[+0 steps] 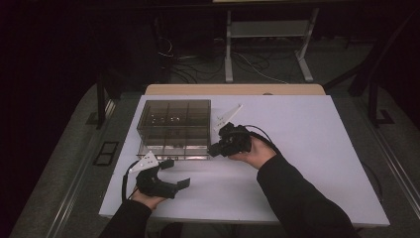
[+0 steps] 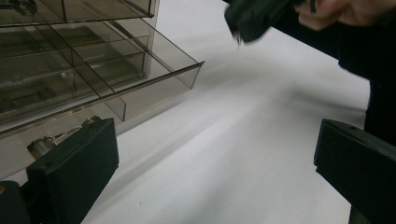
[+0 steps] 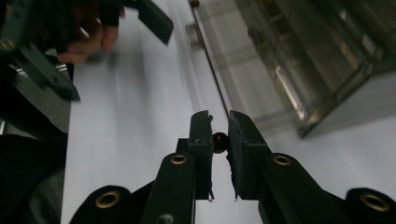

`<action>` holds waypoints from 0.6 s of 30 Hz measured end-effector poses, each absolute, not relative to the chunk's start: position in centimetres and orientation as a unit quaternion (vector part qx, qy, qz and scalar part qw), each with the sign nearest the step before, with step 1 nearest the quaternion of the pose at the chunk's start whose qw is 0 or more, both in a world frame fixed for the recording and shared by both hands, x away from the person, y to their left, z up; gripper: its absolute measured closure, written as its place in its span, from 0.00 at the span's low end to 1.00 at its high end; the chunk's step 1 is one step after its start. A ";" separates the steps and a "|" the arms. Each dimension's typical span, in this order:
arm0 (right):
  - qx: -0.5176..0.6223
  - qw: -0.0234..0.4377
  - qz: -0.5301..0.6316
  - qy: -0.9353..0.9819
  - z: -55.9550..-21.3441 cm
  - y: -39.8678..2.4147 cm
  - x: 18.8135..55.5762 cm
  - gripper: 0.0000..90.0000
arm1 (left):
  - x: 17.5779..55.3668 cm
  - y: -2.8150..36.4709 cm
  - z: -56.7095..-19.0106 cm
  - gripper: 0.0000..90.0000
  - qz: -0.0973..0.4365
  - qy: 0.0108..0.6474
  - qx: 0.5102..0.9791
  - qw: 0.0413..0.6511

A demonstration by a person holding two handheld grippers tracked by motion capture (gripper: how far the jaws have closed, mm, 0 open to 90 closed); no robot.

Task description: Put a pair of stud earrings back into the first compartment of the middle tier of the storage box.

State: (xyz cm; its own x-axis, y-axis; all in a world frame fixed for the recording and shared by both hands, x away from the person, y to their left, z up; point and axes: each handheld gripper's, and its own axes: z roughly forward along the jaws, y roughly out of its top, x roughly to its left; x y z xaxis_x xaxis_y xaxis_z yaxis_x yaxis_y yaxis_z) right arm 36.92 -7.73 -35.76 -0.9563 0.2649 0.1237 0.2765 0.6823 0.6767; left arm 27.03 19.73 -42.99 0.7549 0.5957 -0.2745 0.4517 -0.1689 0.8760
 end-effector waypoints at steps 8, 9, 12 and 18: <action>-0.127 -0.002 -0.378 -0.917 -33.4 -5.1 38.2 0.88 | 27.0 19.8 -43.0 0.00 0.064 0.343 0.761 0.547; -0.127 -0.002 -0.379 -0.917 -33.1 -4.7 38.4 0.88 | 27.0 19.8 -43.0 0.00 0.064 0.343 0.762 0.546; -0.122 -0.001 -0.381 -0.917 -32.7 -3.7 38.8 0.88 | 27.0 19.7 -43.0 0.00 0.063 0.343 0.760 0.548; -0.112 -0.001 -0.375 -0.920 -32.3 -1.8 39.3 0.88 | 27.0 19.7 -43.0 0.00 0.061 0.346 0.758 0.549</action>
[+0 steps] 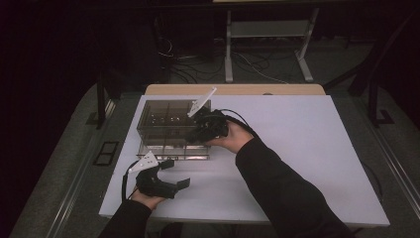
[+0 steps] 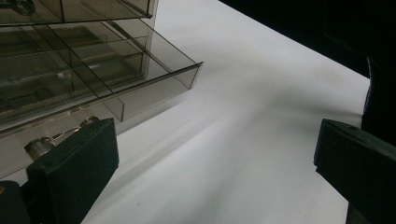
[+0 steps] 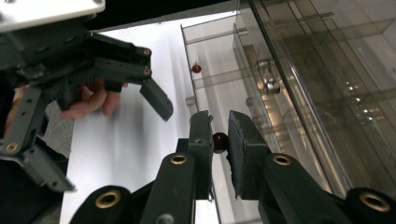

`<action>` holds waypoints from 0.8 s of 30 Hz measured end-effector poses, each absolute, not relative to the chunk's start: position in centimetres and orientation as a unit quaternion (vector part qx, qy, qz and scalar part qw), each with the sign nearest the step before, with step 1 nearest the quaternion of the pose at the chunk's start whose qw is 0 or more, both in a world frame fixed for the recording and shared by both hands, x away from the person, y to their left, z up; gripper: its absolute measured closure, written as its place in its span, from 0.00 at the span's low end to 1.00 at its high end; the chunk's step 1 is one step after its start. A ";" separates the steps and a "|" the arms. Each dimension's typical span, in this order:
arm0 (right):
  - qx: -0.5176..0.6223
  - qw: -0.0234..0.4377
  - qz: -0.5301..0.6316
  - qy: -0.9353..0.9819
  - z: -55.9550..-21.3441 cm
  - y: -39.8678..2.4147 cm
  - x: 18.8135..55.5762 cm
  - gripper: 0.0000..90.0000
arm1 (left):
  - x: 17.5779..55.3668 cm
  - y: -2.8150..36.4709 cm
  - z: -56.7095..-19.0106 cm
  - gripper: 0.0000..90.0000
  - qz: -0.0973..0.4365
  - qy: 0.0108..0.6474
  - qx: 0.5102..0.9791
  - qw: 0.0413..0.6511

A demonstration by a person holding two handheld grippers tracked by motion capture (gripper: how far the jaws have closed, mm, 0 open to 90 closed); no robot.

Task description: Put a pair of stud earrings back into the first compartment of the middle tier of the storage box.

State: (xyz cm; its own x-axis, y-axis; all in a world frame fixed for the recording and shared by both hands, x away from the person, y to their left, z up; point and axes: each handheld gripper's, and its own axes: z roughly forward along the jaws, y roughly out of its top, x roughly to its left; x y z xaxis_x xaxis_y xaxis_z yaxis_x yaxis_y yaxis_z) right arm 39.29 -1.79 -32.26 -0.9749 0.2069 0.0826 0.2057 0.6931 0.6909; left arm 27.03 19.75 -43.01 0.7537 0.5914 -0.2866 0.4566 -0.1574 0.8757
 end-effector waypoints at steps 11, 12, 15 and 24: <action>0.106 0.000 0.385 0.917 -31.6 1.7 40.3 0.88 | 27.0 19.8 -43.0 0.00 0.062 0.345 0.757 0.551; 0.107 -0.001 0.385 0.917 -31.7 2.1 40.5 0.88 | 27.0 19.8 -43.0 0.00 0.061 0.345 0.757 0.551; 0.107 -0.005 0.385 0.917 -32.0 3.1 40.8 0.88 | 27.0 19.8 -43.0 0.00 0.061 0.345 0.758 0.551; 0.110 -0.016 0.390 0.914 -33.7 5.6 41.8 0.88 | 27.1 19.8 -43.0 0.00 0.059 0.344 0.758 0.551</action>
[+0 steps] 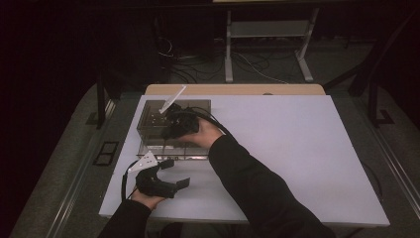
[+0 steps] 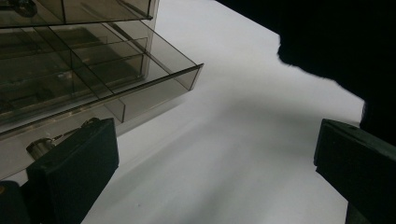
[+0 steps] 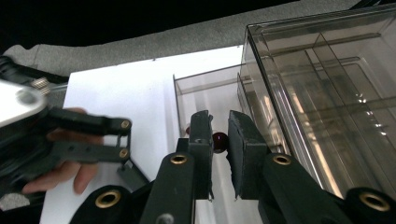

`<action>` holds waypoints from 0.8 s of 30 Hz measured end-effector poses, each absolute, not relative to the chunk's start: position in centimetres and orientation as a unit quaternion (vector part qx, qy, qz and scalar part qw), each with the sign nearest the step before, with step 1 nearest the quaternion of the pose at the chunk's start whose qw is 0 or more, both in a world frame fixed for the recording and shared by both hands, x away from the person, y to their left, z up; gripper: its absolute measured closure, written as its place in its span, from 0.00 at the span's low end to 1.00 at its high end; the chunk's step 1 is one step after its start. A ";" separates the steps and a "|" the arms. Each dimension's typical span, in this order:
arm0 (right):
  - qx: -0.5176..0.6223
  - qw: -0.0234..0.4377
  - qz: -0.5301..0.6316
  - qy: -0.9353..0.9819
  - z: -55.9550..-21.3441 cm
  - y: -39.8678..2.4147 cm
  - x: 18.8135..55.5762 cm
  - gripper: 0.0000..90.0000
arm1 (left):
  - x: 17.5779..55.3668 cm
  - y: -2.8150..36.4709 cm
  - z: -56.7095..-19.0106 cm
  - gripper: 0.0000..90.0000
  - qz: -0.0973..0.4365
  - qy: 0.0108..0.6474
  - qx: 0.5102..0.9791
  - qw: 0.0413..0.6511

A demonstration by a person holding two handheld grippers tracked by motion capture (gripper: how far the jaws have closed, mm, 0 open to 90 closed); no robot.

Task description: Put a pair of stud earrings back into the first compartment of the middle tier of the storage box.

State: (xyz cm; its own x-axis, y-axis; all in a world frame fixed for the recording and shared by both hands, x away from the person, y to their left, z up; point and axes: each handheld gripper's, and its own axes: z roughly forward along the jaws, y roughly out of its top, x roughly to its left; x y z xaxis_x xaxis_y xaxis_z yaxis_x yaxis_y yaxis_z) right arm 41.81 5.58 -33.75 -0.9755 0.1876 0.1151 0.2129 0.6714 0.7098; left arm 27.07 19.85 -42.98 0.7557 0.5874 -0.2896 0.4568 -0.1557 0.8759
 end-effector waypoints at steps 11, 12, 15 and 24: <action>-0.118 0.030 -0.396 -0.910 -35.5 7.9 42.8 0.88 | 27.1 19.9 -43.0 0.00 0.059 0.346 0.757 0.551; -0.117 0.032 -0.396 -0.910 -35.7 8.1 42.9 0.88 | 27.1 19.9 -43.0 0.00 0.059 0.346 0.757 0.551; -0.114 0.033 -0.390 -0.913 -36.1 8.6 43.0 0.86 | 27.1 19.9 -43.0 0.00 0.059 0.347 0.756 0.552; -0.122 0.033 -0.386 -0.914 -35.8 7.6 42.7 0.69 | 27.1 19.9 -42.9 0.00 0.061 0.342 0.757 0.554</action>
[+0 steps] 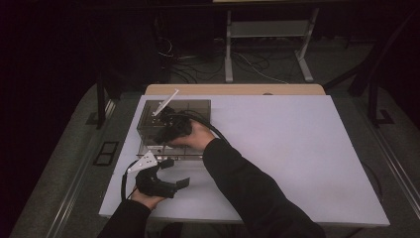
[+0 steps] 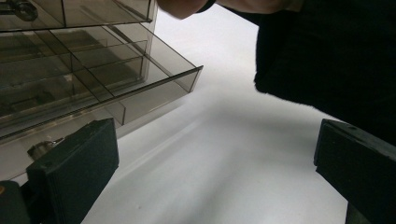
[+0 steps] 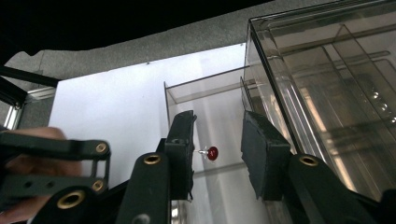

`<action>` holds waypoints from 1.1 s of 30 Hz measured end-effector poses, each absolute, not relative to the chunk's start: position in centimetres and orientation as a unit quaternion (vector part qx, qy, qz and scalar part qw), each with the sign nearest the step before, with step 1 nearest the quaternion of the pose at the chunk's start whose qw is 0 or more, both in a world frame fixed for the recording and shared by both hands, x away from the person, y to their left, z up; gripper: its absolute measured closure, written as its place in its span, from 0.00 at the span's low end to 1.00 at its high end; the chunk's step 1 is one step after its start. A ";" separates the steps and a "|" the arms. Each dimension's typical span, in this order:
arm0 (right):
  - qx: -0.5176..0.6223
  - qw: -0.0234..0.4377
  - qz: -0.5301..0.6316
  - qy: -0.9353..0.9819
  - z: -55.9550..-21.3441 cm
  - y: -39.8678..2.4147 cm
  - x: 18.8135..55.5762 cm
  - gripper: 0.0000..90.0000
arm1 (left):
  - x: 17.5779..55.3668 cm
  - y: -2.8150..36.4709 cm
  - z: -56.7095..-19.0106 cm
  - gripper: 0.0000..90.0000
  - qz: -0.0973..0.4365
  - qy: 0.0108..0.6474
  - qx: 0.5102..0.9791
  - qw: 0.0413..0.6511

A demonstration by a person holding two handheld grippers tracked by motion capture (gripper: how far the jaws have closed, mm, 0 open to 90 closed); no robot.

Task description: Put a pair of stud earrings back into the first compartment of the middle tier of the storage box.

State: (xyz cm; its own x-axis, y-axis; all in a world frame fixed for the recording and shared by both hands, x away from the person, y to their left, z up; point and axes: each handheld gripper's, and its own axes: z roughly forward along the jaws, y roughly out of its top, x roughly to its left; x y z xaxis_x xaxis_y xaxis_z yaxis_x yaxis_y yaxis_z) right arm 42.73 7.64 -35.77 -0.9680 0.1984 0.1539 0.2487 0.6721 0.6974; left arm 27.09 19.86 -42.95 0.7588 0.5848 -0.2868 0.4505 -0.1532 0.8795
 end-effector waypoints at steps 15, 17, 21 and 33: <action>-0.172 0.017 -0.407 -0.897 -32.9 1.5 41.8 0.16 | 27.0 19.9 -43.0 0.00 0.063 0.343 0.758 0.550; -0.183 0.002 -0.406 -0.895 -32.5 0.3 41.5 0.12 | 27.0 20.0 -43.0 0.00 0.063 0.344 0.758 0.551; -0.199 -0.003 -0.410 -0.890 -32.3 -1.7 41.2 0.00 | 27.1 19.9 -43.0 0.00 0.065 0.343 0.759 0.549; -0.240 -0.012 -0.410 -0.880 -32.7 -7.6 39.9 0.00 | 27.0 19.9 -43.0 0.00 0.066 0.344 0.759 0.548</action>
State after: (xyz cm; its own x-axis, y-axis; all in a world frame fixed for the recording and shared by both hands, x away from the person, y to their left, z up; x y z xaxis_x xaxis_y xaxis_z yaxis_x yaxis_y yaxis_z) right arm 39.86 -7.62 -32.73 -0.8841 0.4329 0.1757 0.4132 0.5488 0.7267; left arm 27.03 19.92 -43.00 0.7541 0.5952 -0.2777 0.4505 -0.1611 0.8781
